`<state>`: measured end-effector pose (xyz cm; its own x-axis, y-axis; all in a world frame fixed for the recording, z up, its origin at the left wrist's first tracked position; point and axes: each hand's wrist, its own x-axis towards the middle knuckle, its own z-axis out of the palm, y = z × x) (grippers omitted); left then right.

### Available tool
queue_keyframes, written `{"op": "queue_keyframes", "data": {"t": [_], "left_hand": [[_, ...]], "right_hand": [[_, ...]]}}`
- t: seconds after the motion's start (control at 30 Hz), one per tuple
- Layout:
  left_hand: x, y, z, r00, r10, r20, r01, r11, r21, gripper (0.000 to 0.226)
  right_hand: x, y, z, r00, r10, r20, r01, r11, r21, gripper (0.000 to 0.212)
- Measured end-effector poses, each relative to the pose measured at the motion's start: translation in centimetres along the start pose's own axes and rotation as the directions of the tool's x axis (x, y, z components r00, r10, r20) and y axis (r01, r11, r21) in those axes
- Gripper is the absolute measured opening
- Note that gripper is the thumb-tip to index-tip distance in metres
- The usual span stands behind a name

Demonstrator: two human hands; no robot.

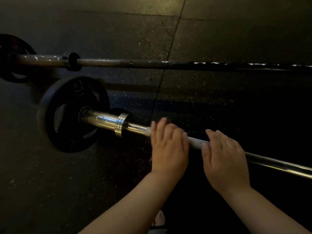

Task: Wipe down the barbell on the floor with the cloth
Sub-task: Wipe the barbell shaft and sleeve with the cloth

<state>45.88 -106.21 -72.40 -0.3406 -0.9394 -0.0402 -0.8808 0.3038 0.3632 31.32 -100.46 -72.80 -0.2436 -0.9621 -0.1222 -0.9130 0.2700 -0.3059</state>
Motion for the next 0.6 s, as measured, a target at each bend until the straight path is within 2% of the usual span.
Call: {"op": "queue_keyframes", "data": {"t": [0.07,0.1,0.13,0.2,0.23,0.27,0.3,0.37,0.4,0.47,0.5,0.6], "left_hand": [[-0.1,-2.0,-0.4,0.985,0.17,0.041,-0.171,0.985,0.027,0.029],[0.1,-3.5,-0.7,0.979,0.198,0.045,-0.199,0.979,0.033,0.03],[0.4,-4.8,-1.0,0.985,0.169,0.024,-0.17,0.985,0.024,0.029],[0.9,-5.7,-1.8,0.995,-0.059,-0.079,0.053,0.996,-0.076,0.027],[1.1,-5.1,-1.9,0.979,-0.18,-0.1,0.166,0.977,-0.132,0.027],[1.1,-4.0,-1.8,0.966,-0.241,-0.095,0.225,0.963,-0.15,0.028],[1.0,-2.8,-1.5,0.972,-0.22,-0.085,0.208,0.97,-0.128,0.028],[0.2,-1.6,-1.0,0.999,-0.01,-0.046,0.007,0.997,-0.08,0.025],[0.1,-2.2,-1.2,0.995,0.098,-0.009,-0.098,0.992,-0.073,0.024],[0.5,-5.2,-2.1,0.981,0.192,0.005,-0.191,0.979,-0.076,0.022],[0.7,-6.7,-2.5,0.985,0.17,-0.012,-0.17,0.982,-0.077,0.02],[1.3,-8.7,-3.5,0.994,-0.078,-0.073,0.071,0.993,-0.097,0.02]], "right_hand": [[0.2,0.5,-0.3,1.0,-0.006,0.013,0.007,1.0,-0.011,0.053],[0.3,0.8,-0.4,1.0,-0.005,0.017,0.005,1.0,-0.005,0.054],[0.4,1.1,-0.5,1.0,-0.001,0.016,0.001,1.0,0.008,0.055],[0.4,1.2,-0.4,1.0,0.003,0.004,-0.003,1.0,0.027,0.055],[0.4,1.0,-0.3,1.0,0.004,0.0,-0.004,1.0,0.028,0.055],[0.4,0.7,-0.2,1.0,0.007,-0.001,-0.007,1.0,0.025,0.054],[0.3,0.4,-0.2,1.0,0.017,-0.001,-0.017,1.0,0.017,0.054],[0.4,0.2,-0.2,0.999,0.044,-0.006,-0.044,0.999,-0.001,0.054],[0.4,0.2,-0.3,0.999,0.052,-0.007,-0.052,0.999,-0.002,0.054],[0.3,0.5,-0.3,0.999,0.046,-0.006,-0.046,0.999,0.007,0.055],[0.2,0.7,-0.2,0.999,0.036,-0.011,-0.036,0.999,0.011,0.055],[0.1,0.8,-0.2,0.999,0.005,-0.034,-0.005,1.0,0.023,0.052]]}}
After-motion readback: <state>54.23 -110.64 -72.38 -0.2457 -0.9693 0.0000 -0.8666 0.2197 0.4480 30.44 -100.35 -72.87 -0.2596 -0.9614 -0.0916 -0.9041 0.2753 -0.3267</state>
